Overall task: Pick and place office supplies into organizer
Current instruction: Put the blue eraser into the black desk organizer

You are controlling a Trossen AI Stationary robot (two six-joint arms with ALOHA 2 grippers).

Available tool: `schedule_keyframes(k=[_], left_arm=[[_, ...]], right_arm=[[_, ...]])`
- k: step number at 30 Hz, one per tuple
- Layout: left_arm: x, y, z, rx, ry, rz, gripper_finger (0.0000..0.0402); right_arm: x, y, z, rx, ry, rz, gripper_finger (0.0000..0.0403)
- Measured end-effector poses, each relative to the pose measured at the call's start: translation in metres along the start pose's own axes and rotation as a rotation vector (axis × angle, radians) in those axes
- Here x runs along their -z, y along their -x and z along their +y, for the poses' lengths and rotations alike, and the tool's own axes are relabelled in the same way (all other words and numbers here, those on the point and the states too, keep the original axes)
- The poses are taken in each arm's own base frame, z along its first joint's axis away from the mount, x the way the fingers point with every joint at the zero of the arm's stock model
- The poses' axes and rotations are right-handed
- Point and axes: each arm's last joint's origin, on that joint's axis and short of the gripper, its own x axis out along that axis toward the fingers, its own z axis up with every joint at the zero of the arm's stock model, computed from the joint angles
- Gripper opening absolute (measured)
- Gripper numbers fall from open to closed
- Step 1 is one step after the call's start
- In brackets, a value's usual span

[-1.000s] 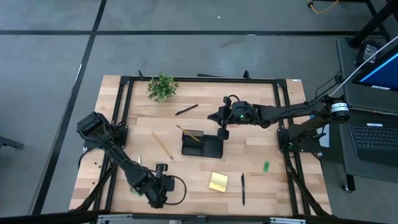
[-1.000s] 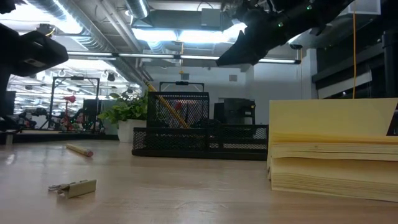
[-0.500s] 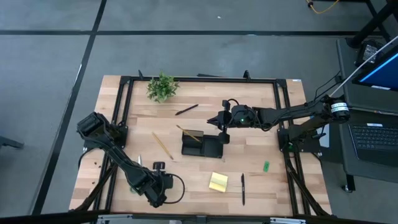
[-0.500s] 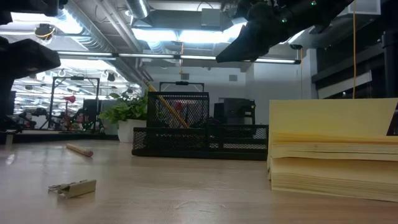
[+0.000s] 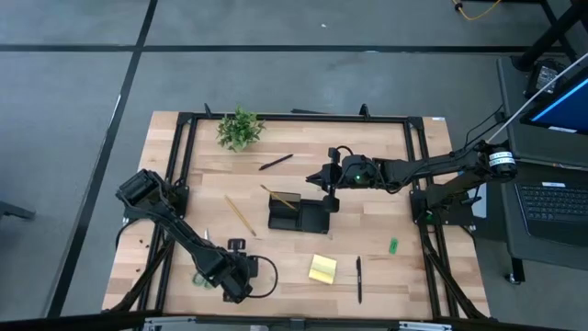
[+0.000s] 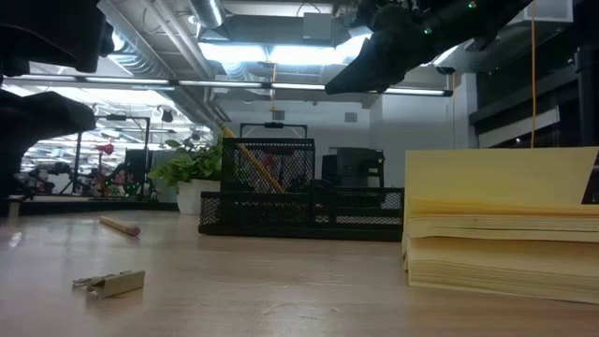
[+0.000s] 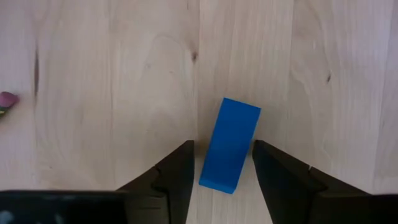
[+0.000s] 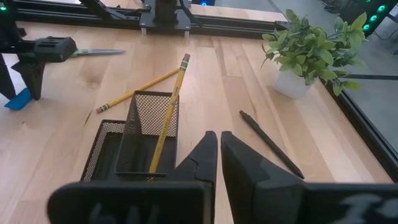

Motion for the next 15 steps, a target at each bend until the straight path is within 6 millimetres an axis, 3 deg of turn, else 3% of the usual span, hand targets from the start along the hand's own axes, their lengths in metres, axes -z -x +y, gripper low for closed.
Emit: schedule_keyframes(k=[15], left_arm=[[-0.0002,-0.0021,0.0012,0.005,-0.056,0.014,0.0104]], right_arm=[[-0.0001,0.0,0.0,0.0,0.0,0.0,0.0026]])
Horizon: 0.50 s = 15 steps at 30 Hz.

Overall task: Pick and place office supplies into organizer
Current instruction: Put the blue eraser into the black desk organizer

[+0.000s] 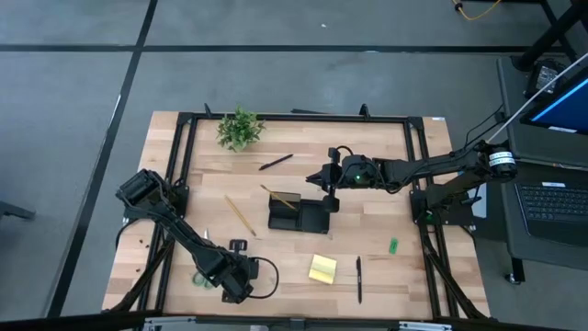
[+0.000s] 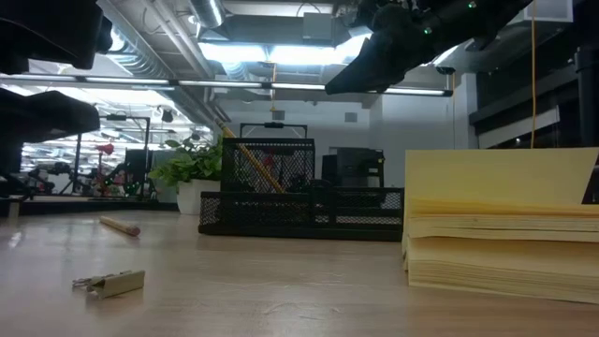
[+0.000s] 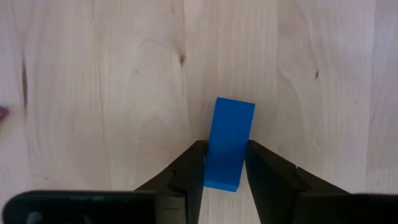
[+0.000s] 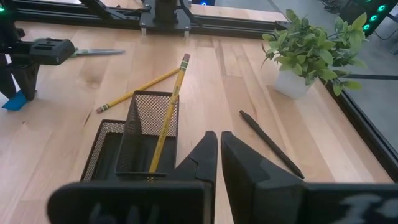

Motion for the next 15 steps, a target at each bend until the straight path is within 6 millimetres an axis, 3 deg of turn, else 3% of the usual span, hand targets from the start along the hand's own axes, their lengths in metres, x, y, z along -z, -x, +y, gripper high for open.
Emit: schedule_keyframes(k=[15], left_arm=[[-0.0048,0.0034,-0.0026,-0.016,-0.013,-0.028,0.0087]], right_arm=[[0.0002,0.0,0.0,0.0,0.0,0.002,0.0026]])
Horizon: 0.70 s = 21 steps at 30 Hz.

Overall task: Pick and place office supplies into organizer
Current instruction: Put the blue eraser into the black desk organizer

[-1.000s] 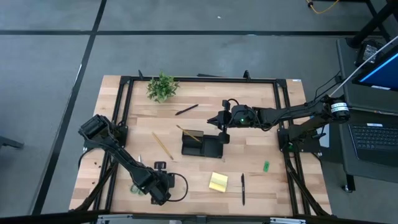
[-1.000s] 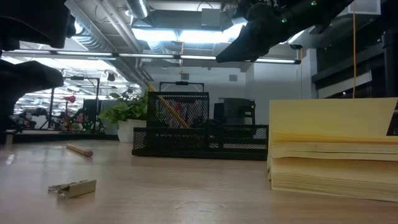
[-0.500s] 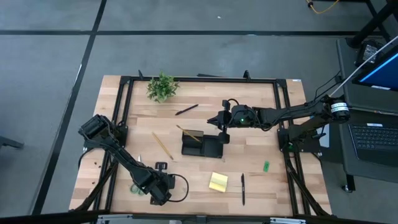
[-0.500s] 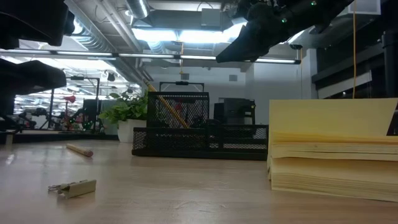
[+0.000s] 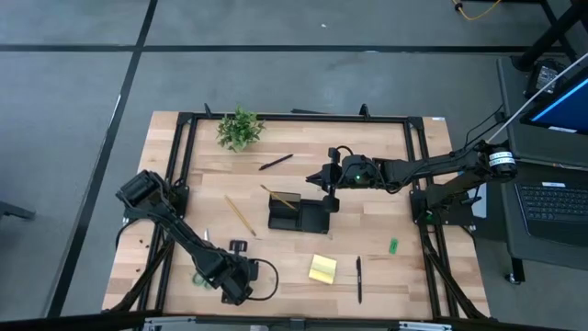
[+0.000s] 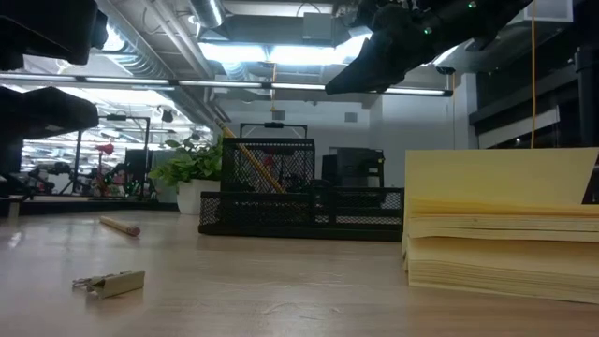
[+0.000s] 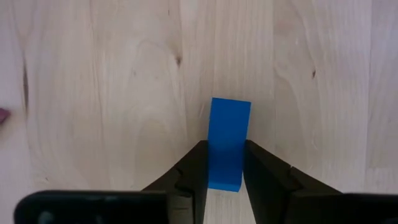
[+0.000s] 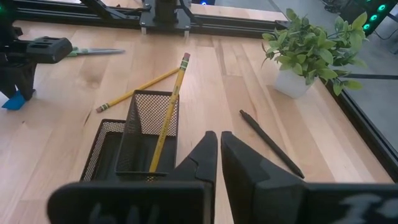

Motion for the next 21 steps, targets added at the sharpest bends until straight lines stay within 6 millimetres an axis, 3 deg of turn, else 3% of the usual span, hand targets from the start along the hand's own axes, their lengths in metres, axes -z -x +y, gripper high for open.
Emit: schedule_keyframes(k=[10,21], left_arm=[[-0.008,0.003,0.006,-0.183,-0.07,-0.117,0.0086],[-0.03,0.002,0.043,-0.391,-0.012,-0.176,0.0086]], right_arm=[[0.0,0.0,0.0,-0.001,0.0,0.0,0.0026],[0.0,0.0,0.0,-0.001,-0.011,0.001,0.0026]])
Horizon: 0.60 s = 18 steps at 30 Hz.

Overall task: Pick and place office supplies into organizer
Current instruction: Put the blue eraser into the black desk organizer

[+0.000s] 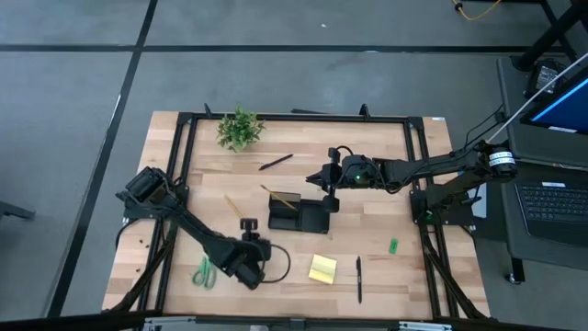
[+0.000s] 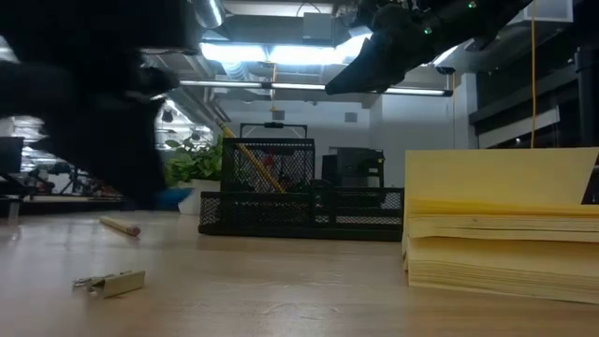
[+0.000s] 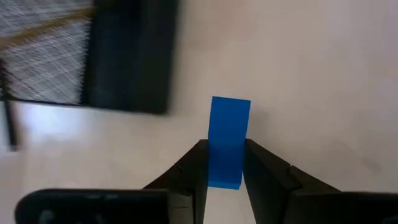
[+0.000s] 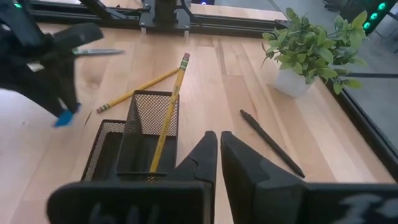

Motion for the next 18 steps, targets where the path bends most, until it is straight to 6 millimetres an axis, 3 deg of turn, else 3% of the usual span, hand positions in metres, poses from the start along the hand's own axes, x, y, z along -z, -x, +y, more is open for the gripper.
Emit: schedule_keyframes(k=[8,18], left_arm=[[-0.013,-0.013,0.023,-0.098,0.022,-0.012,0.0086],[-0.03,-0.003,0.053,-0.103,0.067,-0.074,0.0086]], right_arm=[[0.001,0.0,0.0,-0.001,-0.038,0.011,0.0026],[0.005,0.0,0.0,-0.003,-0.029,0.051,0.0026]])
